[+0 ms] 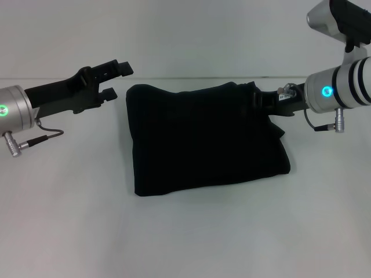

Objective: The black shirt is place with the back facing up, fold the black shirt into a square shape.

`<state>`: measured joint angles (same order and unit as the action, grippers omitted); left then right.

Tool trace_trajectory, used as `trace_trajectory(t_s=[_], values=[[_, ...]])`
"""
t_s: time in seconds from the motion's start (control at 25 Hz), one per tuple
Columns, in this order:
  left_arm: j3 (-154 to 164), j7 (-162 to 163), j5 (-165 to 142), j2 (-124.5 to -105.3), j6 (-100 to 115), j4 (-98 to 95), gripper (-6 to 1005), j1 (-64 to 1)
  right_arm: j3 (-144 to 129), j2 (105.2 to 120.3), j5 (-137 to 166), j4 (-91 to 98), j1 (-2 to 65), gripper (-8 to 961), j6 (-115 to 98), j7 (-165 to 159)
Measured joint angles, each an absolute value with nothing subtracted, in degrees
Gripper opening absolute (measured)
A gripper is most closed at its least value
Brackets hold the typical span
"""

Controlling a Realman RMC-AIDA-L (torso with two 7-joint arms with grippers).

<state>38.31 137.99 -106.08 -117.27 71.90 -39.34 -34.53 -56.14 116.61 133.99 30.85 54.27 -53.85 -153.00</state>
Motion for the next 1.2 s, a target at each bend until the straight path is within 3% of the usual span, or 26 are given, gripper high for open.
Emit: trace_trajectory(t_s=[1.2], values=[[37.7,138.0,-106.0,-117.36,72.2,-39.3,916,-34.5,-56.2,115.64,142.3,33.2,53.0,74,-54.8,-157.5]])
